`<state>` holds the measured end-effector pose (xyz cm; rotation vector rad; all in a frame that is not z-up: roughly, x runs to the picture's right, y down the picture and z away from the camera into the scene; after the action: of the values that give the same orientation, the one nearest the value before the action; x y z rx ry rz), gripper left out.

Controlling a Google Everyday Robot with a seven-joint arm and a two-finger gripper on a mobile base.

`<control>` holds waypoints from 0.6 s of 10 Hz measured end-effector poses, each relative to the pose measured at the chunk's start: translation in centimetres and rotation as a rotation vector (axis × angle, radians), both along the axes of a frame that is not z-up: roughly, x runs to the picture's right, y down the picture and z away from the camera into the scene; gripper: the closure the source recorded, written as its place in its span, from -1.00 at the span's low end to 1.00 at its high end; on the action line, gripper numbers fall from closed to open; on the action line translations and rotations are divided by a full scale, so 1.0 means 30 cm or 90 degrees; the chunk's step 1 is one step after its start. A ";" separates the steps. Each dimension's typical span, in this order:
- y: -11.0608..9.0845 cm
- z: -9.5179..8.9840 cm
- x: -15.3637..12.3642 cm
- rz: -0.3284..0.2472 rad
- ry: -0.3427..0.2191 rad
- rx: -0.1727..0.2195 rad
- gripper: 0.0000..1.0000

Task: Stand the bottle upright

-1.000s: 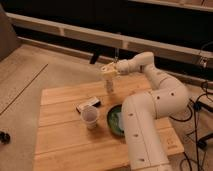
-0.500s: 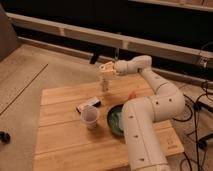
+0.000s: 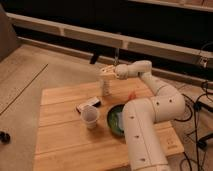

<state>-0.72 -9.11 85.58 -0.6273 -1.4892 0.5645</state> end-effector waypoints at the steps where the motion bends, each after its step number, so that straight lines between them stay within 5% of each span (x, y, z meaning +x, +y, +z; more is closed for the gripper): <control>1: 0.005 -0.003 -0.005 -0.004 0.001 0.000 1.00; 6: 0.052 -0.039 -0.010 -0.028 0.007 0.000 0.92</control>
<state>-1.02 -7.55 84.42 -0.6536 -1.4619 0.5335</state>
